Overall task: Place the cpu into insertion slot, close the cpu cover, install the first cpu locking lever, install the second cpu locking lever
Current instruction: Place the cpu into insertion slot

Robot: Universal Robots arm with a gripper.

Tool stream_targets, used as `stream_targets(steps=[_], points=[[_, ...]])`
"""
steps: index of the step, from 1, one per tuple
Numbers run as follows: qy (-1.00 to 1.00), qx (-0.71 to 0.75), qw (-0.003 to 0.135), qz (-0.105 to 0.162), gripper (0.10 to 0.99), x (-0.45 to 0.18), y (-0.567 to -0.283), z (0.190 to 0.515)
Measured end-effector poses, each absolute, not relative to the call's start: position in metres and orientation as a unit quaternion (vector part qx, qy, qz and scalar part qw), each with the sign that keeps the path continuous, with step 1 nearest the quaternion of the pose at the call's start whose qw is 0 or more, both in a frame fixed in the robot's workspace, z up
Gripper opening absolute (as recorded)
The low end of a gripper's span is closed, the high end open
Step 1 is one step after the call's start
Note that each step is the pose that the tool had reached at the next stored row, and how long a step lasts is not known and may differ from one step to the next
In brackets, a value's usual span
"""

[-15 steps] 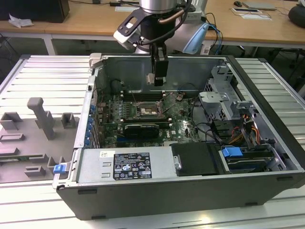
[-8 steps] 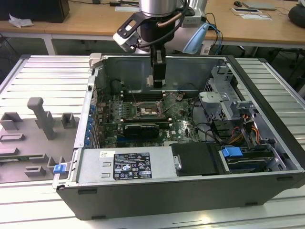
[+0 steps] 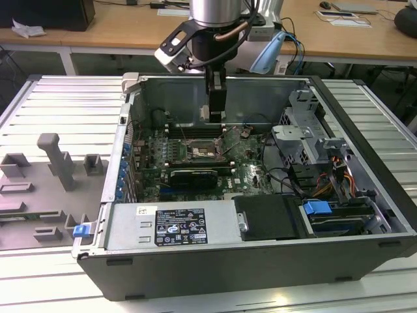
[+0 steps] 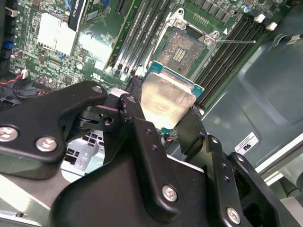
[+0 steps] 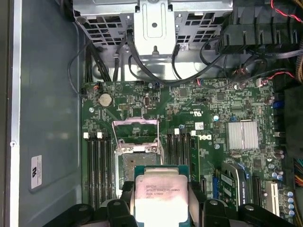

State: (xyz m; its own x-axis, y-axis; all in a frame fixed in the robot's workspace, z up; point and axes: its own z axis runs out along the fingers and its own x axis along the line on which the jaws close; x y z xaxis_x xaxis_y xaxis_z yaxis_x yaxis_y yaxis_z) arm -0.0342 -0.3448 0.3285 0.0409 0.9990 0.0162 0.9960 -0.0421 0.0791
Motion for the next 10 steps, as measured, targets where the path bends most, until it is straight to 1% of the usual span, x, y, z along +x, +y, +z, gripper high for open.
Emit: stream_targets(steps=[4,10], points=[[0.706,0.707,0.022,0.034,0.537,-0.034,-0.345,0.325],[0.711,0.702,0.022,0.034,0.537,-0.035,-0.343,0.31]])
